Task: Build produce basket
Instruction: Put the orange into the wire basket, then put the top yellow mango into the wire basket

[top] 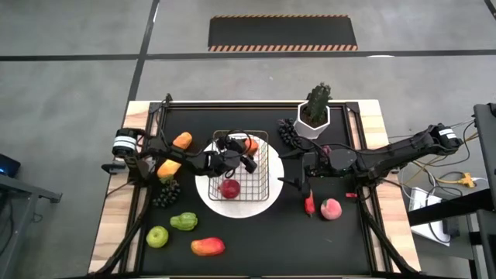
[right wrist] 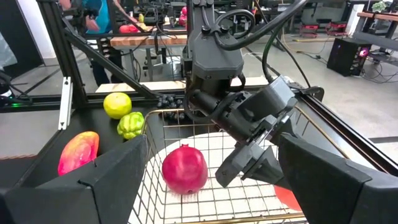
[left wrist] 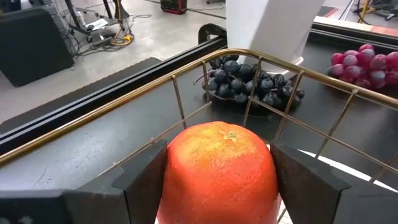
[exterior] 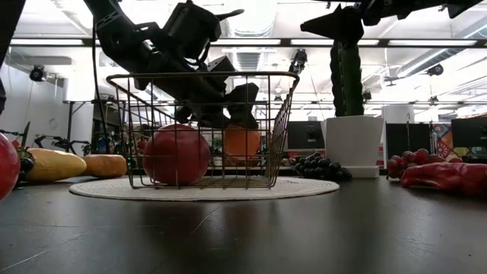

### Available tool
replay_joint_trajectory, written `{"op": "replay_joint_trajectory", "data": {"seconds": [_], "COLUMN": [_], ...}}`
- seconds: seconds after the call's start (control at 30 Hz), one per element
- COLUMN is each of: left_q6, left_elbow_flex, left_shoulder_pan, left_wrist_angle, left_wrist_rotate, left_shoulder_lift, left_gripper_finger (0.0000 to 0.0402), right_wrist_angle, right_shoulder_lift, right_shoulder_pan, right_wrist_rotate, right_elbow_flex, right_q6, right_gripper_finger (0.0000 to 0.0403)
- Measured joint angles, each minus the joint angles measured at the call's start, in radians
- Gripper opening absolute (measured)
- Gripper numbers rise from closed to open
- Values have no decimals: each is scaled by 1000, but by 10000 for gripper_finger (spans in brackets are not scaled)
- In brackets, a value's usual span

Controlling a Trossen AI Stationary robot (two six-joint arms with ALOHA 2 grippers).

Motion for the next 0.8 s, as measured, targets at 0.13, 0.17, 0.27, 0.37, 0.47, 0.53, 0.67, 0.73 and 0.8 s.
{"op": "replay_joint_trajectory", "data": {"seconds": [0.13,0.17,0.27,0.37,0.47,0.53,0.67,0.73,0.8], "left_q6": [0,0,-1,-1,0,0,7,28,58], "left_elbow_flex": [0,0,0,0,0,0,0,0,0], "left_shoulder_pan": [1,1,1,2,5,7,8,8,3], "left_wrist_angle": [0,0,0,0,0,0,-1,-5,-8], "left_wrist_rotate": [0,0,0,-1,-1,-1,-1,-1,-1], "left_shoulder_lift": [0,0,0,0,0,0,0,-10,-35], "left_gripper_finger": [250,251,266,285,298,301,301,301,301], "right_wrist_angle": [0,0,0,0,0,0,0,0,-3], "right_shoulder_lift": [0,0,0,0,0,0,0,0,0], "right_shoulder_pan": [0,0,0,0,0,0,0,1,1], "right_wrist_rotate": [0,0,0,0,0,0,0,0,0], "right_elbow_flex": [0,0,0,0,0,0,0,0,0], "right_q6": [5,7,7,7,7,9,17,23,34], "right_gripper_finger": [343,343,342,341,341,341,341,341,341]}}
